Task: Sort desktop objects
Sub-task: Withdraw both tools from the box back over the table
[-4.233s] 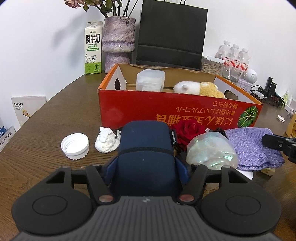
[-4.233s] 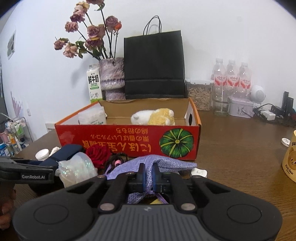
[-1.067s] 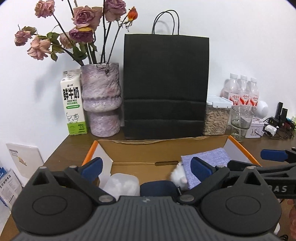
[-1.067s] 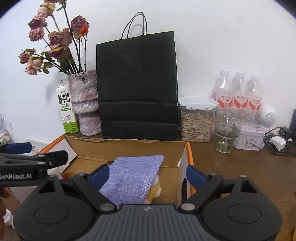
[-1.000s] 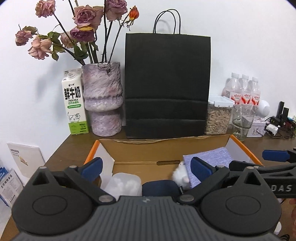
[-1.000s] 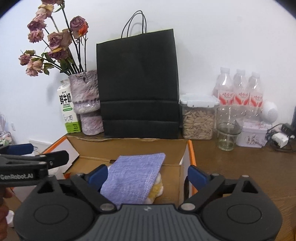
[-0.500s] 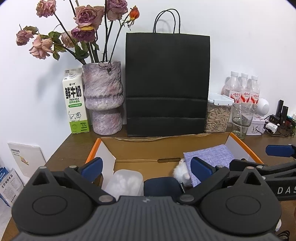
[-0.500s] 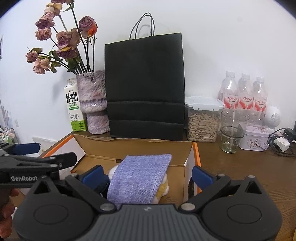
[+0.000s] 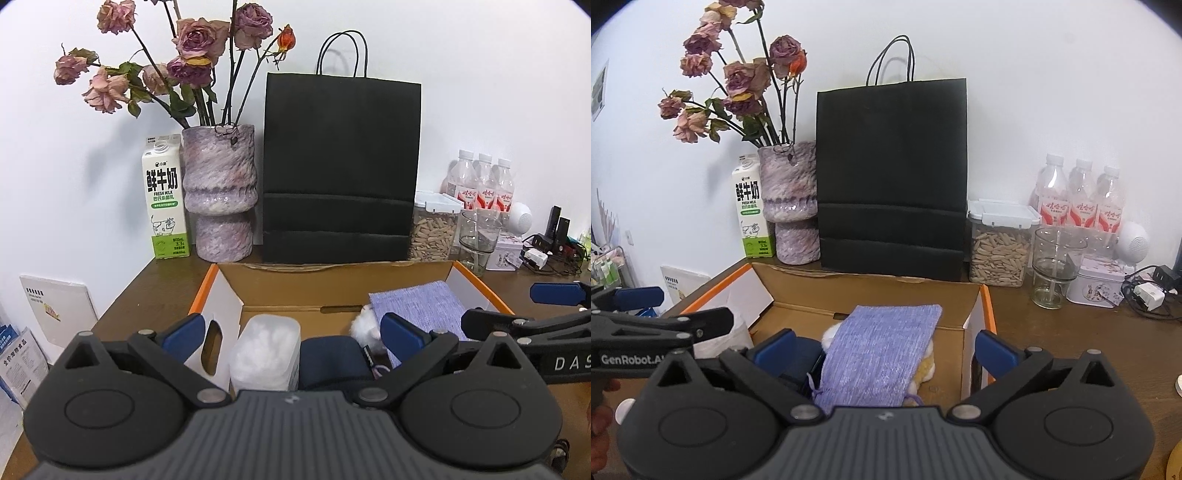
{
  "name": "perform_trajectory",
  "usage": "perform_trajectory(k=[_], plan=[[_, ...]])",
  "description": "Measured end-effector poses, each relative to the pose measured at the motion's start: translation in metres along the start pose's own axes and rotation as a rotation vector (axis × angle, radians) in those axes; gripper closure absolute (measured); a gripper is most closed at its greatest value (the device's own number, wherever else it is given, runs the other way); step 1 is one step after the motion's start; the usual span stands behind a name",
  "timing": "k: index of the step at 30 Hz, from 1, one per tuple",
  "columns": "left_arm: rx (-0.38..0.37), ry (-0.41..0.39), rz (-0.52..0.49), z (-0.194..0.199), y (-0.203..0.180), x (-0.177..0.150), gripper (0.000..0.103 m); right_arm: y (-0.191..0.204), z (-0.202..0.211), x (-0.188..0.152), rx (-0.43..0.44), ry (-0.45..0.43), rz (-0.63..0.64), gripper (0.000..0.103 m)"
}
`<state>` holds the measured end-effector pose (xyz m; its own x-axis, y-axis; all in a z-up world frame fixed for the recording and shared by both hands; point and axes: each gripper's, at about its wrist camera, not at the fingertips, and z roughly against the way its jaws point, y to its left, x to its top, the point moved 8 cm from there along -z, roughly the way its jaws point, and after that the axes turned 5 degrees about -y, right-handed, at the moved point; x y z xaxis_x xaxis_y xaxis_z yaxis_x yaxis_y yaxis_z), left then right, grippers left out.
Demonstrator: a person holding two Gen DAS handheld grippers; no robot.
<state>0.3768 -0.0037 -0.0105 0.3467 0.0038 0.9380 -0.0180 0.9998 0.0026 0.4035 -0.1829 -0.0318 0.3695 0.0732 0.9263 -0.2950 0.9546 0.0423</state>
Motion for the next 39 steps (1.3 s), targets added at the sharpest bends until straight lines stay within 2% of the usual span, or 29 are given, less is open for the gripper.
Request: perform_trajectory(k=[19,39], plan=[[-0.006,0.003,0.021,0.045,0.002,-0.030,0.000,0.012,0.043,-0.021,-0.029,-0.011,0.038,0.000],[-0.079,0.047,0.008,0.096,-0.013,-0.078,0.000,0.006,0.100,-0.079,-0.047,0.027,0.037,0.000]])
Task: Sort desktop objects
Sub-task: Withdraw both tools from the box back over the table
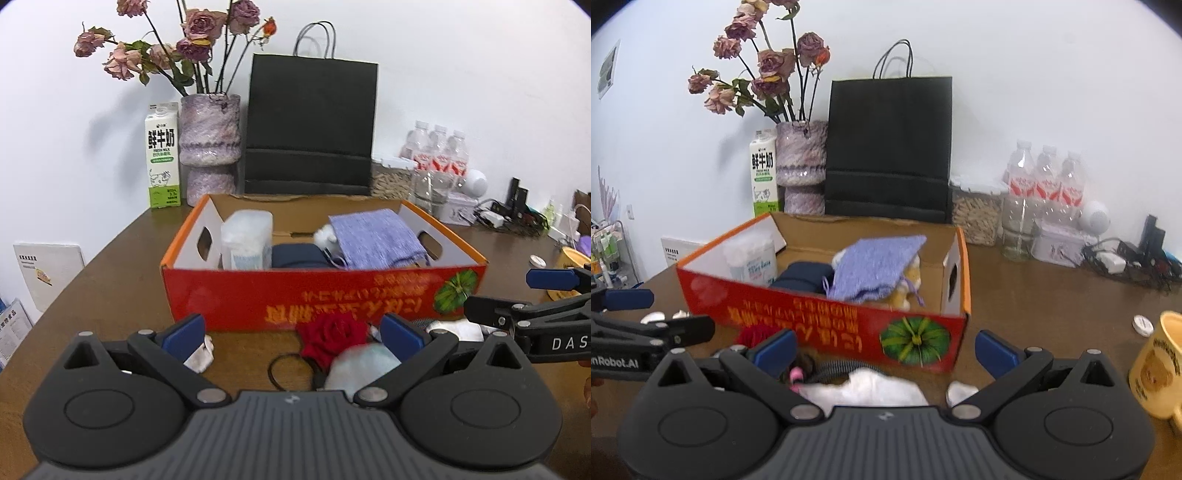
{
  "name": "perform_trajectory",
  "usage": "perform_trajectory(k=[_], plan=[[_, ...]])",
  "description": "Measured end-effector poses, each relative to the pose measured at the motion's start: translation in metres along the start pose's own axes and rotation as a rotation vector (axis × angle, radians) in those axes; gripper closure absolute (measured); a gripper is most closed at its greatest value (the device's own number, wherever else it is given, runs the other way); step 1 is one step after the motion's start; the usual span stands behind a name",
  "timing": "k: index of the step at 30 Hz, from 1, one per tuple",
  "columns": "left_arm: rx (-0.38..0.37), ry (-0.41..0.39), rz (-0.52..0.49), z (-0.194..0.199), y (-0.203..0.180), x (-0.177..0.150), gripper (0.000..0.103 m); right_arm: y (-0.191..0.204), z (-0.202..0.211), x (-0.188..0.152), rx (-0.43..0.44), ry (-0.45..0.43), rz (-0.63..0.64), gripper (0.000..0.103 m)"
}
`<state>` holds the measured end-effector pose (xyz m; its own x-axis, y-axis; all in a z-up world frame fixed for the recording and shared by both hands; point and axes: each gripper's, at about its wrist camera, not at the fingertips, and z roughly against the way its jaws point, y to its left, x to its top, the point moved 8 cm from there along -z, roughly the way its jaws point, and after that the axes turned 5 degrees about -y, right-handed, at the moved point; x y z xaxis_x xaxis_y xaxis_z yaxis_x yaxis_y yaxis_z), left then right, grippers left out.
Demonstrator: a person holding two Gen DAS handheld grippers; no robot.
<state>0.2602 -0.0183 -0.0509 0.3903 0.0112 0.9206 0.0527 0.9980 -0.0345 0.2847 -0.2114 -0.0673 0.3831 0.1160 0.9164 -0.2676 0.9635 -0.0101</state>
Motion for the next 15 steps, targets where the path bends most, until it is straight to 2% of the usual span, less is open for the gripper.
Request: perform_trajectory(k=[10,12,15], plan=[[-0.034,0.058,-0.033,0.007,-0.020,-0.029,0.000,-0.010,0.017,-0.051,-0.015,0.084,0.008,0.001],[-0.034,0.067,-0.034,0.007,-0.022,-0.033,0.000,-0.012,0.019,-0.056,-0.012,0.094,0.008,0.002],[-0.029,0.075,-0.034,0.007,-0.024,-0.036,0.000,-0.011,0.020,-0.059,0.006,0.101,0.005,0.010]])
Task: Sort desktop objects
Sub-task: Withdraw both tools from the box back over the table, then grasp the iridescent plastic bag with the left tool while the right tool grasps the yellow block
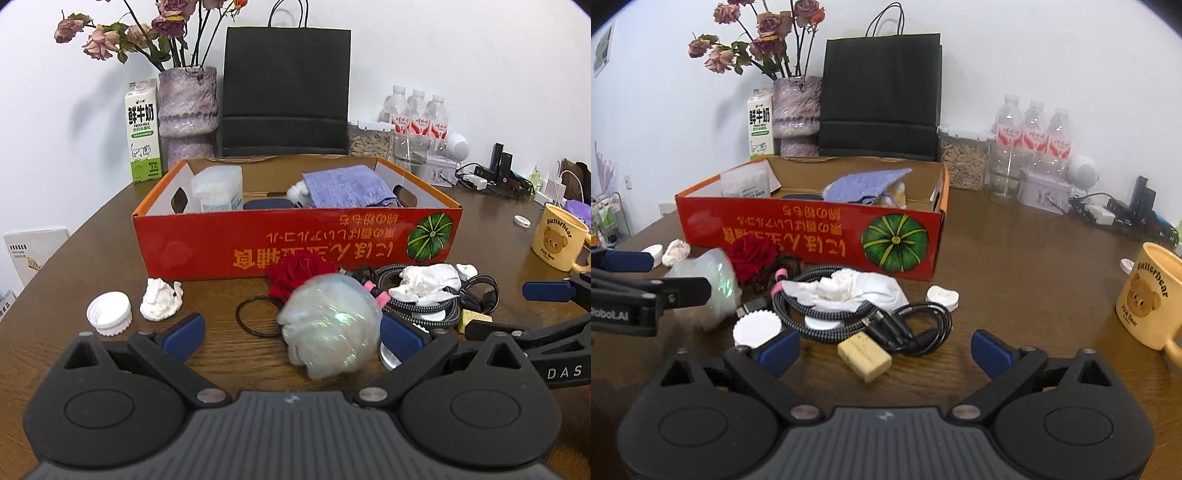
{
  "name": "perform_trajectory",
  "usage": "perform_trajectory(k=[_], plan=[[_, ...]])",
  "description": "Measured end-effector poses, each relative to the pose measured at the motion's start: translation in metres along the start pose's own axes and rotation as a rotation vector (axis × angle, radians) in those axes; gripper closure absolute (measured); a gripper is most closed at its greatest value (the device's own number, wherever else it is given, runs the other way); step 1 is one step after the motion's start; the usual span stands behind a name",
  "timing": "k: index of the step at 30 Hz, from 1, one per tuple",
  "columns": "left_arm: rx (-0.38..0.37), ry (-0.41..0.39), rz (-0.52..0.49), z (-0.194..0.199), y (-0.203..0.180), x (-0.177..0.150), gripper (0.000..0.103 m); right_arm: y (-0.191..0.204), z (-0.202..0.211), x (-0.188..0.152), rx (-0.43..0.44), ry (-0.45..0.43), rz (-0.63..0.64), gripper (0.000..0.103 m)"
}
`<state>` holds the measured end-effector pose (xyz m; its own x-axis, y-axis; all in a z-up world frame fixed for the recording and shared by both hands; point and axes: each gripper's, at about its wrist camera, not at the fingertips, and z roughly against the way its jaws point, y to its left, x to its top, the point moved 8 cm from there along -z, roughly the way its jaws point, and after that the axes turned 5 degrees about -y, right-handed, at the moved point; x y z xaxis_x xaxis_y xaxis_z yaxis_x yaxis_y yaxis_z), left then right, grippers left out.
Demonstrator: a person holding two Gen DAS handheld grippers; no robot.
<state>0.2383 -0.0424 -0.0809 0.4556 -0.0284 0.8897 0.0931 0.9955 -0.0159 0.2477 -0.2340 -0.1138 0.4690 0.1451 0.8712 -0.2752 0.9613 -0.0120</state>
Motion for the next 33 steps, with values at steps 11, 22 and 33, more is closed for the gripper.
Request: perform_trajectory(k=[11,22,33], plan=[[-0.002,0.010,-0.004,-0.012,-0.006,0.001,0.000,0.006,-0.008,-0.004,0.057,0.022,-0.010,0.058],[-0.070,0.028,0.013,-0.017,-0.010,-0.006,0.055,0.011,-0.008,-0.007,0.087,0.036,-0.005,0.074],[-0.066,0.001,0.007,-0.012,-0.010,-0.008,0.057,0.013,-0.007,-0.007,0.091,0.034,-0.004,0.075]])
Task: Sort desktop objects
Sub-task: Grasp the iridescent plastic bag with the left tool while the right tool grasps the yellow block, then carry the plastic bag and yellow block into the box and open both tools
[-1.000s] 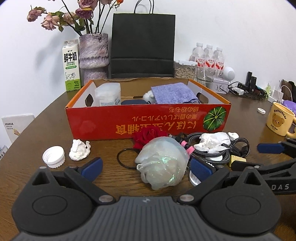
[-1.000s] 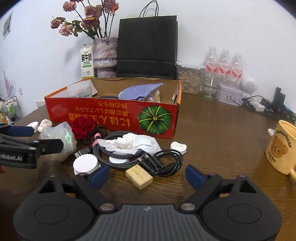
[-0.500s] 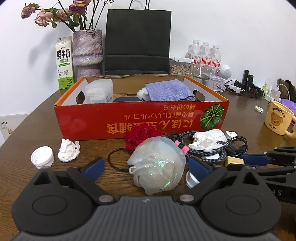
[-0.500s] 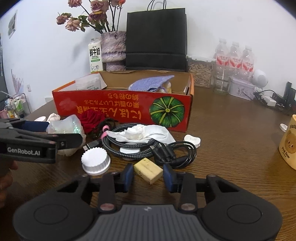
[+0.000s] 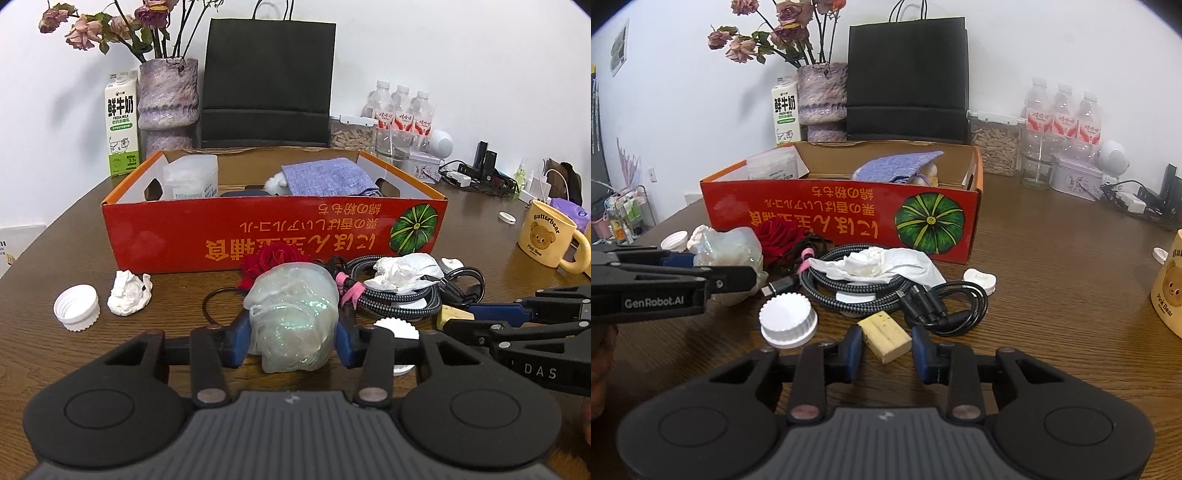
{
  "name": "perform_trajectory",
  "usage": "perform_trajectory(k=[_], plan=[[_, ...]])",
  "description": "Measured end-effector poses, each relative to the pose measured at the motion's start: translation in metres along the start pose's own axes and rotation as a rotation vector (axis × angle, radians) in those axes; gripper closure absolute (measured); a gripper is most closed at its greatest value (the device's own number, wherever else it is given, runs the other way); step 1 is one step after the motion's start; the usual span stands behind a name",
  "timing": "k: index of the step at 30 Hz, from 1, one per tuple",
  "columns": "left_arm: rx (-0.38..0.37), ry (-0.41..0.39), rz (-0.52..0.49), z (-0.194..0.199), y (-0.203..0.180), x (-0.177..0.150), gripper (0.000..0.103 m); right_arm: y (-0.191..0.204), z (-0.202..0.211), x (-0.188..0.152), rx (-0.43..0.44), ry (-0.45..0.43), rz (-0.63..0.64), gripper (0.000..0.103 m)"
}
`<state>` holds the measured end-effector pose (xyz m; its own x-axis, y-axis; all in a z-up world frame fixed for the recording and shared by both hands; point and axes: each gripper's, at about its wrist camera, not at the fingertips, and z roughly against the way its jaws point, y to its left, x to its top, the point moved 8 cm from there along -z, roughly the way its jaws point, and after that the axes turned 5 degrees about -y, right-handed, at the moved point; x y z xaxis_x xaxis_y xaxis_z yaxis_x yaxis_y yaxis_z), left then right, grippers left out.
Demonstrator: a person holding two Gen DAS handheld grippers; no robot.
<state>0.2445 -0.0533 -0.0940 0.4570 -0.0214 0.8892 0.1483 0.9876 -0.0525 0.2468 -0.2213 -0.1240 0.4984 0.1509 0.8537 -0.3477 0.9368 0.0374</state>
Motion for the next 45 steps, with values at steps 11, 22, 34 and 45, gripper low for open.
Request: perform_trajectory(k=[11,22,34,45], plan=[[0.022,-0.040,0.000,0.008,0.002,0.003,0.058,0.004,0.006,0.002,0.005,-0.027,-0.002,0.077],[0.027,-0.069,0.005,0.016,0.003,0.009,0.057,0.021,0.018,0.016,0.005,-0.109,0.023,0.077],[0.009,-0.125,0.019,0.027,0.006,0.043,0.057,0.031,0.025,0.065,0.002,-0.203,0.017,0.077],[0.008,-0.187,0.003,0.016,0.003,0.087,0.057,0.025,0.009,0.107,-0.016,-0.234,0.011,0.077]])
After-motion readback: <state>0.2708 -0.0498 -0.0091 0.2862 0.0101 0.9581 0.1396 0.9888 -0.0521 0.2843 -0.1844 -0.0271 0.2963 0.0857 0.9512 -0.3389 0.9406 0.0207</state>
